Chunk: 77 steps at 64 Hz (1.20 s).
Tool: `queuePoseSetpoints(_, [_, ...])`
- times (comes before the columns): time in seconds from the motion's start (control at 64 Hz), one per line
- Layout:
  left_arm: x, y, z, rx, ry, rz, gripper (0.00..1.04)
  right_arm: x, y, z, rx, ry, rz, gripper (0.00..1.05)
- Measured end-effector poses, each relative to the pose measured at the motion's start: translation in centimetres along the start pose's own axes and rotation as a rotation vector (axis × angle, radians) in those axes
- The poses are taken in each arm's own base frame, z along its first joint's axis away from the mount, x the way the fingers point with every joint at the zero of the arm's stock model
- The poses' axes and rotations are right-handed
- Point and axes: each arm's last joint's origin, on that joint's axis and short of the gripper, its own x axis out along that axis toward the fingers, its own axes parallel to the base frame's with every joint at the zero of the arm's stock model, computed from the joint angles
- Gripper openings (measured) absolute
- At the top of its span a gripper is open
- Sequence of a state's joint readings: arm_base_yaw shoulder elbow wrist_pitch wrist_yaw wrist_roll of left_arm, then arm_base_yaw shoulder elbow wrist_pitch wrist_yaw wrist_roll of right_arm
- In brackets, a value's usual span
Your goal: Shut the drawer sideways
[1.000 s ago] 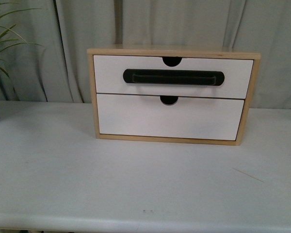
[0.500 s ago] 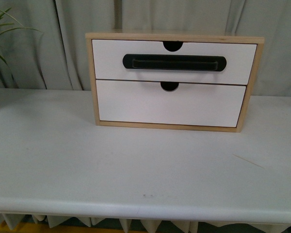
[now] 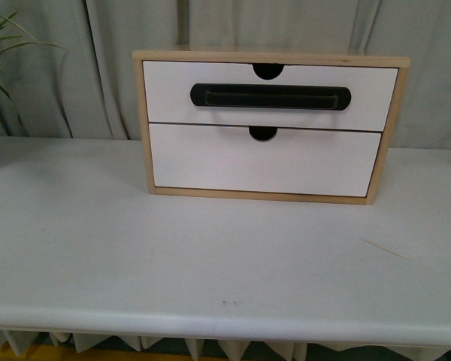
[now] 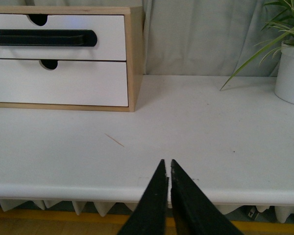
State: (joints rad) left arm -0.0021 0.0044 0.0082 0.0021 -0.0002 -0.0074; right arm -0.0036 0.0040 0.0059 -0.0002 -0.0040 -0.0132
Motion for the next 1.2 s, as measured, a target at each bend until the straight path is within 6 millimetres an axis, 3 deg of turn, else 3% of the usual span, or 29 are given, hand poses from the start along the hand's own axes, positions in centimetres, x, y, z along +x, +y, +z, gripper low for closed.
queuePoseSetpoints(0.359, [0.0, 0.0, -0.01, 0.0, 0.001, 0.0, 0.98, 0.0, 0.0, 0.0, 0.0, 0.0, 0.0, 0.91])
queuePoseSetpoints(0.391, [0.0, 0.0, -0.01, 0.001, 0.001, 0.0, 1.0, 0.0, 0.0, 0.0, 0.001, 0.0, 0.0, 0.98])
queuePoseSetpoints(1.203, [0.0, 0.0, -0.01, 0.001, 0.001, 0.0, 0.99, 0.0, 0.0, 0.0, 0.002, 0.0, 0.0, 0.96])
